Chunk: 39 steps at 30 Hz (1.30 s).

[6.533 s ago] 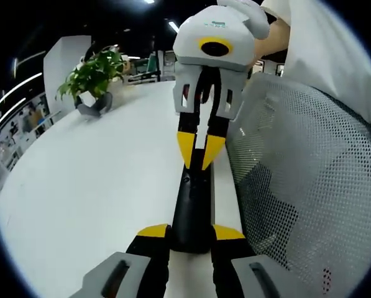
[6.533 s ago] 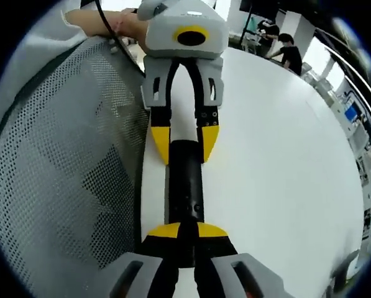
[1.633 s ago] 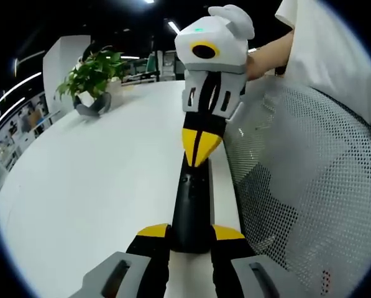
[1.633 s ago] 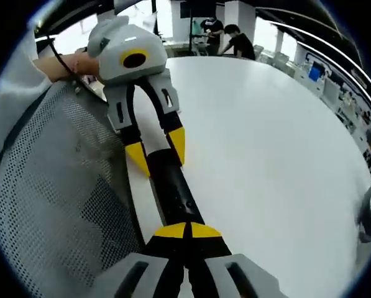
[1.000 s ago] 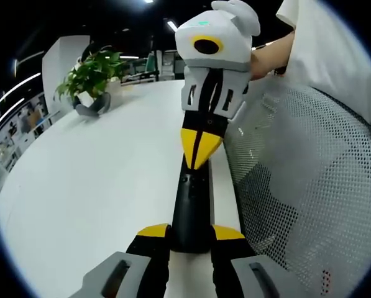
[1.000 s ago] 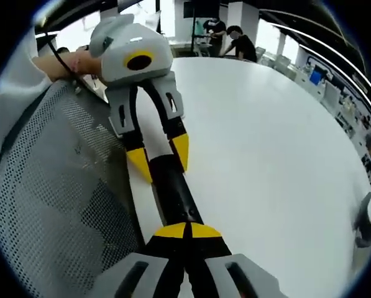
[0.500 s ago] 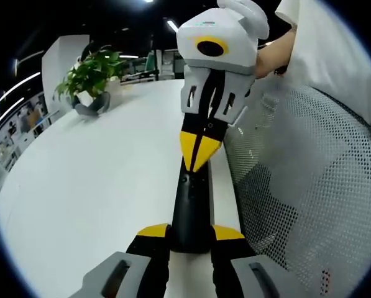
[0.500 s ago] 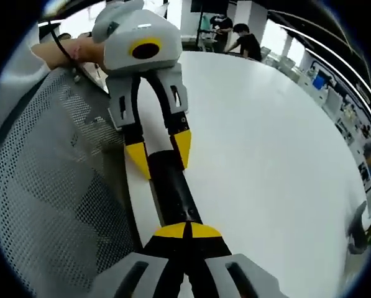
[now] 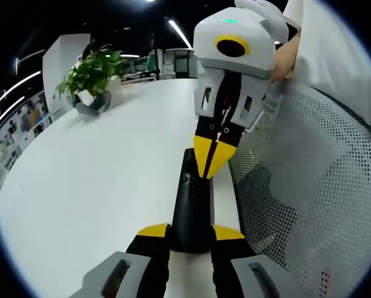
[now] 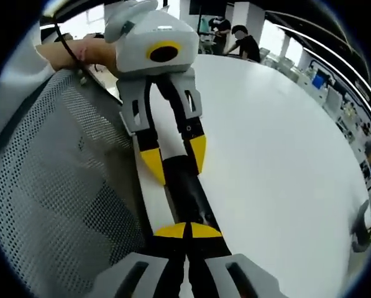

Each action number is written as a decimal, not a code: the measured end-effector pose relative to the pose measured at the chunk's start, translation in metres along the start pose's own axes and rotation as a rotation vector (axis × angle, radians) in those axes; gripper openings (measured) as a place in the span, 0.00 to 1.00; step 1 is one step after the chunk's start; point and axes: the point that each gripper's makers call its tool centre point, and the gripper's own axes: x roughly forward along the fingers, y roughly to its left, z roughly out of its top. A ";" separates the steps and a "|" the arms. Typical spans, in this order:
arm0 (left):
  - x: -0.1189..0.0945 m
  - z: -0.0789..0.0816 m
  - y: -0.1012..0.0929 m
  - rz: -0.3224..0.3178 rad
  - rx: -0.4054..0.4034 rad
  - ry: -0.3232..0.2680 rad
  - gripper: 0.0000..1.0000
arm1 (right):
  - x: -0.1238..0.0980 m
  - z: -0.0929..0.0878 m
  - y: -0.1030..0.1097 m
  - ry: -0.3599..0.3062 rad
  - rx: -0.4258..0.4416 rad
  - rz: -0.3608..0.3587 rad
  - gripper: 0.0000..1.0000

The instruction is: Press the specified remote control buttons in sequence, fully releasing each button before pressing the next.

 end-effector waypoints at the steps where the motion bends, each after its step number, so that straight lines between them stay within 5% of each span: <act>1: 0.000 0.000 0.000 0.000 -0.001 0.000 0.24 | 0.000 0.000 0.001 0.004 -0.004 0.000 0.00; 13: 0.000 0.000 0.000 -0.002 0.001 0.004 0.24 | 0.005 0.001 0.004 0.057 -0.073 -0.009 0.00; 18: 0.000 0.000 0.000 -0.001 0.001 0.003 0.24 | 0.003 0.000 0.002 0.039 -0.049 0.002 0.00; 20: 0.000 0.000 0.000 -0.001 0.003 0.002 0.24 | 0.002 0.002 0.003 0.014 0.027 0.032 0.00; 27: 0.000 0.000 0.000 -0.002 0.004 0.000 0.24 | 0.001 0.004 -0.013 0.027 0.020 0.008 0.00; 39: 0.000 0.000 0.000 -0.005 0.004 0.001 0.24 | 0.005 0.004 -0.013 0.096 -0.064 -0.012 0.00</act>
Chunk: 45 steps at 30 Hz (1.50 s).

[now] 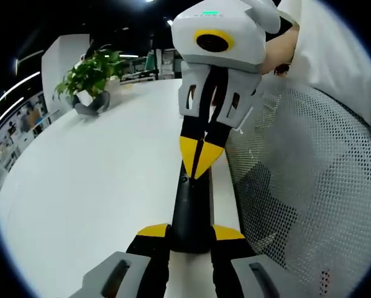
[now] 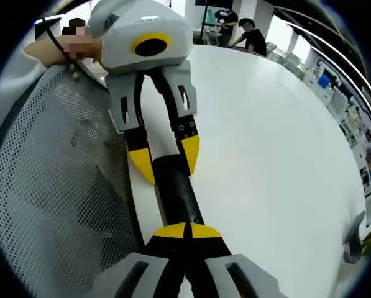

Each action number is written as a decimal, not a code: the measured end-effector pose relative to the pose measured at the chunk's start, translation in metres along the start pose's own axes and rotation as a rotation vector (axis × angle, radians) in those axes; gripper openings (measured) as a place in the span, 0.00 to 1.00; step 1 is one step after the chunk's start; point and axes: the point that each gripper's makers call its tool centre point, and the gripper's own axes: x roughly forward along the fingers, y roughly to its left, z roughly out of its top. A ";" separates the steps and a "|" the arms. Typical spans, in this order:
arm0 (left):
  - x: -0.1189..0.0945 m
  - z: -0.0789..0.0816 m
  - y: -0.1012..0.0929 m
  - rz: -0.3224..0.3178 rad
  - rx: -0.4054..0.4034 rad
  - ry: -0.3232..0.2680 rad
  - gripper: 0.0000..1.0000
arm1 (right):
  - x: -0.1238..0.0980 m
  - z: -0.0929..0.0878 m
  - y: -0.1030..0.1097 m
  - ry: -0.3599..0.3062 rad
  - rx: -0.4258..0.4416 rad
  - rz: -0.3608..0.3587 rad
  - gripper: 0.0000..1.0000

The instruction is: Press the specified remote control buttons in sequence, fully releasing each button before pressing the next.

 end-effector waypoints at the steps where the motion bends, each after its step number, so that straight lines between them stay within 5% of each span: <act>1: 0.000 0.000 0.000 -0.001 -0.004 -0.001 0.24 | 0.000 0.000 0.000 0.002 -0.004 -0.003 0.00; 7: 0.000 0.000 0.000 0.000 0.002 0.000 0.24 | -0.003 0.000 -0.001 -0.035 0.120 0.065 0.00; 28: 0.000 0.000 0.000 0.000 0.005 0.003 0.24 | 0.005 0.002 -0.013 0.074 0.091 0.134 0.00; 34: 0.000 0.000 0.000 0.001 0.003 0.002 0.24 | 0.006 0.002 -0.013 0.062 0.090 0.123 0.00; 41: 0.000 0.000 0.000 0.002 0.001 0.001 0.24 | -0.003 0.014 0.000 -0.029 0.109 0.134 0.00; 45: 0.000 0.000 0.000 0.002 0.002 0.001 0.24 | 0.003 0.007 0.007 0.020 0.061 0.144 0.00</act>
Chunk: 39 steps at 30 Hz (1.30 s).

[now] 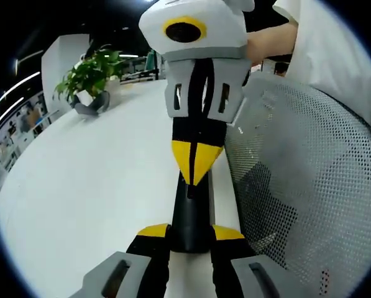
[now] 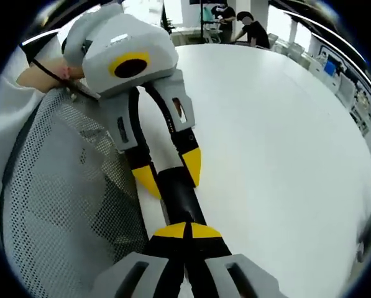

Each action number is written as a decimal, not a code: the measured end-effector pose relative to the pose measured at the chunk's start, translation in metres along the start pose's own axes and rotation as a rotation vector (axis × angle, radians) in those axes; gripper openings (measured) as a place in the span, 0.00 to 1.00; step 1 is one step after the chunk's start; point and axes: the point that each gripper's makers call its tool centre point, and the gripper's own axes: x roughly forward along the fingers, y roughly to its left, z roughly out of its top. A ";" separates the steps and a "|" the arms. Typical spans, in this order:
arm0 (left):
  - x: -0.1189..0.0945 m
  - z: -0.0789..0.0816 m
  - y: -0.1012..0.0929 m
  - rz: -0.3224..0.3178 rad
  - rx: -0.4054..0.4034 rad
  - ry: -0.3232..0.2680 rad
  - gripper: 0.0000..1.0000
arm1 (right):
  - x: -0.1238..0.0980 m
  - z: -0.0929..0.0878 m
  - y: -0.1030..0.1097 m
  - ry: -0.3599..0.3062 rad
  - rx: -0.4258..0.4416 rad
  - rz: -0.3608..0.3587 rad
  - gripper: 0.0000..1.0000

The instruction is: Press the specified remote control buttons in sequence, fully releasing each button before pressing the next.

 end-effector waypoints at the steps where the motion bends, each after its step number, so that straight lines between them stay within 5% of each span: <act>1: 0.000 0.000 0.000 0.000 -0.002 0.000 0.24 | 0.000 0.003 0.000 -0.023 0.001 0.000 0.00; 13: 0.000 0.000 0.000 -0.003 0.002 0.001 0.24 | 0.001 0.005 -0.003 0.013 -0.031 -0.057 0.00; 21: 0.000 0.000 0.000 -0.002 0.001 0.000 0.24 | 0.001 0.014 0.002 -0.038 -0.004 -0.048 0.00; 23: 0.000 0.000 0.000 -0.002 0.001 -0.001 0.24 | 0.005 0.010 0.003 0.010 -0.043 -0.061 0.00; 32: 0.000 0.000 0.000 -0.002 0.001 -0.002 0.24 | 0.003 0.008 -0.002 0.008 -0.035 -0.099 0.00; 39: 0.001 0.000 0.000 -0.003 0.002 0.001 0.24 | 0.005 0.009 -0.002 0.025 -0.116 -0.149 0.00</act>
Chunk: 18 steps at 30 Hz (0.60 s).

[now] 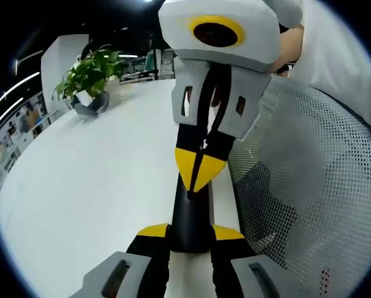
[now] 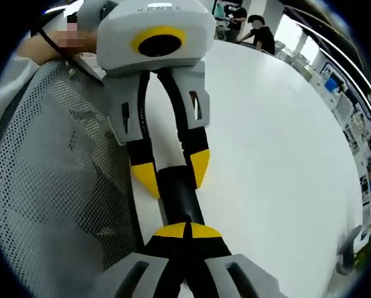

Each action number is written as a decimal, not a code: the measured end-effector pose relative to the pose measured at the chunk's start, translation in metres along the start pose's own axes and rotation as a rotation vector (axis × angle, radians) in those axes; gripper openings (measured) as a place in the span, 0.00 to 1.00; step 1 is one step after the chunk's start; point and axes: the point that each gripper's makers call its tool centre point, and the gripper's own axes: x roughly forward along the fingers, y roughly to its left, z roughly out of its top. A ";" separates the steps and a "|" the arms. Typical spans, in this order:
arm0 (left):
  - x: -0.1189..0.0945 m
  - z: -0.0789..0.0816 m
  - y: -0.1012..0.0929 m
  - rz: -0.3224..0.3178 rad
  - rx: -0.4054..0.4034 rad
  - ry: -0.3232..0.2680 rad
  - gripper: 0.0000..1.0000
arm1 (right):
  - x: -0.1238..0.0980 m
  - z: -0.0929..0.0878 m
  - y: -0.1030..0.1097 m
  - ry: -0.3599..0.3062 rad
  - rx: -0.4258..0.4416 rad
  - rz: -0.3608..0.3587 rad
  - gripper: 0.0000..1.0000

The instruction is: Press the specified remote control buttons in sequence, fully releasing each button before pressing the next.

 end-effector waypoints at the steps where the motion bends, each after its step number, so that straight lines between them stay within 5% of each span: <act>1: 0.000 0.000 0.000 0.000 0.000 0.001 0.24 | 0.000 0.000 0.000 0.002 -0.012 -0.007 0.00; 8: 0.000 0.000 0.000 0.002 0.002 0.003 0.24 | 0.000 0.002 -0.004 -0.006 -0.012 -0.025 0.00; 13: 0.000 0.000 0.000 0.001 0.001 0.001 0.24 | -0.001 0.009 0.003 -0.065 0.045 0.035 0.00; 18: 0.000 0.000 0.000 0.001 0.001 0.001 0.24 | 0.002 0.010 0.001 -0.039 0.010 0.012 0.00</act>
